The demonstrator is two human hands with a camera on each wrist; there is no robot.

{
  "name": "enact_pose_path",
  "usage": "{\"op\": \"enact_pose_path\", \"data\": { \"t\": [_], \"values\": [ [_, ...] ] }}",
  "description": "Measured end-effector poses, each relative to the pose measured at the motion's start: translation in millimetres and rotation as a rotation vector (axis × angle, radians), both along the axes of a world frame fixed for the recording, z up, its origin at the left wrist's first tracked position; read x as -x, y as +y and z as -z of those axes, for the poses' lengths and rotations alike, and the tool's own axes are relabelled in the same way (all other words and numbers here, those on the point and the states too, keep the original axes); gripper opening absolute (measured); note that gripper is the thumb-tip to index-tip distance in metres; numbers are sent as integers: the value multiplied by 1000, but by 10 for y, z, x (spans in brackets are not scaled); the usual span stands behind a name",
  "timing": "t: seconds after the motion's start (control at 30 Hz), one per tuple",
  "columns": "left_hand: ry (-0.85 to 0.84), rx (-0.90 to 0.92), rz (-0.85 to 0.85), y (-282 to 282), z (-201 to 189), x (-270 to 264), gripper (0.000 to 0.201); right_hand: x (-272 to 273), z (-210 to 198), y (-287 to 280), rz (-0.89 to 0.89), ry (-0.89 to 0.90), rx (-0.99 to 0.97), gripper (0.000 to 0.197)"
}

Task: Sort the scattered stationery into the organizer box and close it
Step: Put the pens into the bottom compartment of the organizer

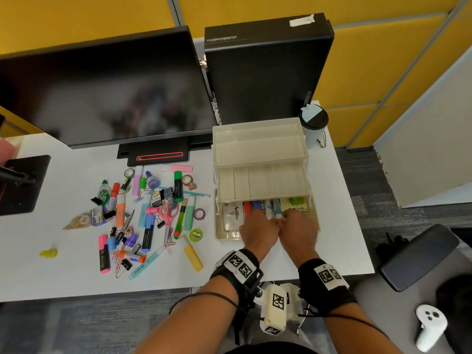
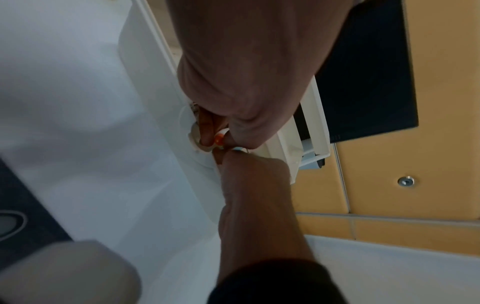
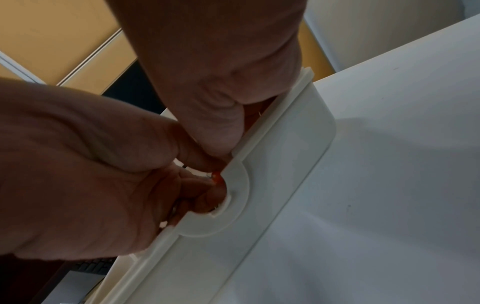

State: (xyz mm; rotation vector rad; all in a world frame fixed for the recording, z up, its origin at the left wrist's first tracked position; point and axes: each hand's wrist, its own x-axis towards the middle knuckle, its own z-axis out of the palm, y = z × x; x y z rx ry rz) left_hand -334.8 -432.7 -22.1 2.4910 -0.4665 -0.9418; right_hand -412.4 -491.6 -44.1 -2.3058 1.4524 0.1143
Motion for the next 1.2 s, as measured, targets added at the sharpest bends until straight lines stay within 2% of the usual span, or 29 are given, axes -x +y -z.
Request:
{"op": "enact_pose_path", "data": {
  "t": [0.13, 0.27, 0.3, 0.4, 0.57, 0.73, 0.9, 1.07, 1.2],
  "values": [
    [98, 34, -89, -33, 14, -29, 11, -3, -30, -30, 78, -60, -79, 20],
    [81, 93, -182, -26, 29, -55, 5, 0, -14, -39, 174, -143, -136, 15],
    [79, 119, -204, -10, 18, -58, 5, 4, 1, -36, 180, -154, -131, 16],
    [56, 197, -259, 25, 32, -77, 33, 1, 39, -29, 176, -161, -105, 25],
    [62, 246, -281, -10, 35, -110, 29, 9, 80, -37, 175, -176, -134, 17],
    [34, 251, -217, 21, 99, -122, 16, 0, 101, -62, 180, -182, -173, 23],
    [-35, 195, -141, 9, 186, -131, 12, -43, 67, -103, 212, -197, -212, 25],
    [-26, 222, -88, 68, 170, -152, 14, -99, 12, -128, 233, -171, -229, 24],
    [25, 349, -30, 256, 102, -251, 25, -95, 12, -142, 249, -201, -284, 25]
  ]
}}
